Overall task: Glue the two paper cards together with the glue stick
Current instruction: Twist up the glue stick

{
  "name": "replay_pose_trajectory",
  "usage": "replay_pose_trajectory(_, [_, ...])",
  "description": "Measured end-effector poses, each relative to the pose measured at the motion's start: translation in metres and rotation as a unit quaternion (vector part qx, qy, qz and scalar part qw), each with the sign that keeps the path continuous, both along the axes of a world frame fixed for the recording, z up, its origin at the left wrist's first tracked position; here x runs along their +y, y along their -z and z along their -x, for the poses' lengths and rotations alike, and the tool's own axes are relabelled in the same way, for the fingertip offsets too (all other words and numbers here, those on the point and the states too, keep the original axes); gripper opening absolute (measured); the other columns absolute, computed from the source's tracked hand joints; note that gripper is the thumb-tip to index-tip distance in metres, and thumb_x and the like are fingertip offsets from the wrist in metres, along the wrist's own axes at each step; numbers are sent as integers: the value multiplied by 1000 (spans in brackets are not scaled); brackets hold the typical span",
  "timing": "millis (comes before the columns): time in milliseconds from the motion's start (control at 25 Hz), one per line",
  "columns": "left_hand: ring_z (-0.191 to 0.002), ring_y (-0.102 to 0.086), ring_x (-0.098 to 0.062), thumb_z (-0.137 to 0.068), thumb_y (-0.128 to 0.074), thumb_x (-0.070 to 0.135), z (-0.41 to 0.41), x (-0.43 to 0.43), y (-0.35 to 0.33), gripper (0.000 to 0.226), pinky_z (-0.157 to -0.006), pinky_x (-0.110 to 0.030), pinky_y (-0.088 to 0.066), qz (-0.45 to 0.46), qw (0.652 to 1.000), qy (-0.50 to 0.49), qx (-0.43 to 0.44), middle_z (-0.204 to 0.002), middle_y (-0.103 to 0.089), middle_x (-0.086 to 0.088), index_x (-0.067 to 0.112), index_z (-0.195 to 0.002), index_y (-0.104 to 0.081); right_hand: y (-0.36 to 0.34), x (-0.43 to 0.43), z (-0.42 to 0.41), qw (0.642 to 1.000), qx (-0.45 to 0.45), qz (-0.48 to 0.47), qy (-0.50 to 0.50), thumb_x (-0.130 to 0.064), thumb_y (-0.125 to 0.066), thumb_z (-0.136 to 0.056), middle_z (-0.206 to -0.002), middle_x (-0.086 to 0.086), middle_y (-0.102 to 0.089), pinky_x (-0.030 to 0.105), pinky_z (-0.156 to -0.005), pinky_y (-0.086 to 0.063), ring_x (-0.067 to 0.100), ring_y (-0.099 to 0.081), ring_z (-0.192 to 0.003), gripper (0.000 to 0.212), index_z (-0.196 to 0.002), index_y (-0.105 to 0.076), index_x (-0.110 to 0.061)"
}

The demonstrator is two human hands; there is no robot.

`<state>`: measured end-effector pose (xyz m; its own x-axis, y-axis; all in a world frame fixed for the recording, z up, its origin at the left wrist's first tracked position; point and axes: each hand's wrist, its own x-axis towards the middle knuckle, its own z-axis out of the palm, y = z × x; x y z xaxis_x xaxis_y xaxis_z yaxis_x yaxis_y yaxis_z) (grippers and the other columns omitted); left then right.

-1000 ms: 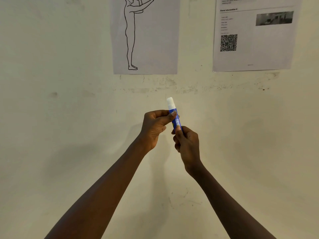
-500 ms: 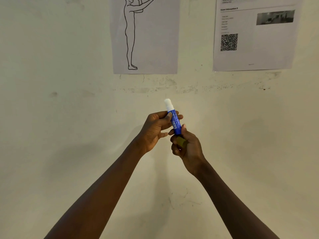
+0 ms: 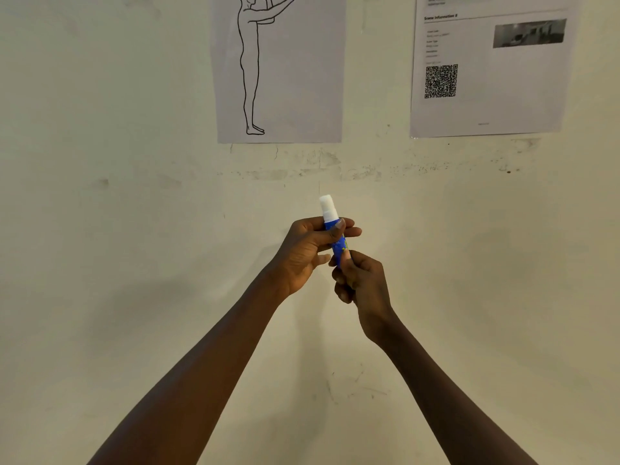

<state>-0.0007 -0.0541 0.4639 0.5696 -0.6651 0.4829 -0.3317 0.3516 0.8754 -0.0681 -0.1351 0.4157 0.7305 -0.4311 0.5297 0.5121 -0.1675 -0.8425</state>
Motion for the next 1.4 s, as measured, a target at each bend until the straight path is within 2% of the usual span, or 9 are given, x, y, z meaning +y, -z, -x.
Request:
replay_pose_trajectory(160, [-71, -67, -3, -92, -44, 14, -1, 3, 3, 18, -68, -27, -49, -25, 999, 17, -11, -72, -73, 13, 17, -87, -61, 5, -2, 4, 993, 27, -71, -85, -22, -33, -95, -50, 0, -46, 18, -41, -29, 8, -36, -36, 37, -70, -58, -10])
replay_pose_trajectory(320, [-79, -66, -7, -90, -47, 15, -2, 4, 11, 16, -80, -35, -49, -29, 999, 12, 10, -76, -74, 11, 18, -88, -63, 10, -3, 5, 989, 33, -101, -106, -24, -35, -94, -59, 5, -46, 19, -42, -32, 9, -39, -38, 32, -75, -57, -10])
replay_pose_trajectory(440, [-91, -63, -12, -89, -51, 20, 0, 6, 22, 14, -99, -52, -34, -65, 998, -7, 8, -82, -73, 13, 21, -91, -65, 19, -3, 7, 977, 19, -175, -123, -26, -39, -93, -60, 3, -49, 18, -45, -36, 8, -42, -42, 27, -81, -59, -13])
replay_pose_trajectory(520, [-99, -60, -14, -90, -50, 21, 2, 6, 33, 15, -103, -57, -26, -89, 996, -10, 13, -90, -71, 11, 19, -95, -64, 28, -2, 8, 964, 15, -231, -133, -27, -42, -92, -57, 2, -51, 16, -44, -38, 7, -44, -45, 23, -82, -60, -16])
replay_pose_trajectory(640, [-106, -57, -16, -90, -49, 24, 5, 4, 45, 17, -101, -56, -26, -111, 993, -17, 28, -101, -68, 3, 17, -100, -62, 41, -2, 7, 952, 15, -272, -139, -25, -43, -92, -60, 2, -50, 14, -44, -39, 7, -46, -46, 20, -83, -59, -14])
replay_pose_trajectory(840, [-84, -64, -7, -87, -55, 25, 3, 1, 64, 13, -97, -53, -35, -121, 991, -14, 55, -86, -73, 13, 20, -92, -66, 59, 0, 4, 933, 2, -324, -155, -23, -43, -92, -64, 2, -63, 14, -49, -48, 6, -52, -46, 22, -85, -59, -10])
replay_pose_trajectory(1040, [-88, -64, -9, -87, -56, 25, 0, -6, 104, 12, -99, -55, -33, -154, 984, -13, 93, -89, -71, 11, 22, -94, -66, 101, -1, 3, 896, -16, -416, -155, -12, -47, -90, -67, 3, -69, 17, -56, -54, 11, -61, -54, 11, -88, -58, -12])
replay_pose_trajectory(1200, [-66, -61, 0, -88, -54, 27, -1, -11, 141, 16, -104, -50, -31, -183, 971, -18, 154, -86, -63, 5, 18, -98, -62, 134, -3, 0, 870, -11, -471, -142, -8, -49, -89, -84, 7, -65, 16, -58, -55, 11, -62, -58, 15, -94, -63, -12])
replay_pose_trajectory(1400, [-90, -55, -14, -89, -53, 27, -1, -13, 197, 11, -108, -53, -28, -220, 952, -16, 211, -83, -61, 4, 22, -85, -62, 185, -5, 1, 851, 14, -512, -118, -7, -48, -89, -73, 2, -70, 15, -58, -55, 10, -64, -60, 21, -82, -67, -9])
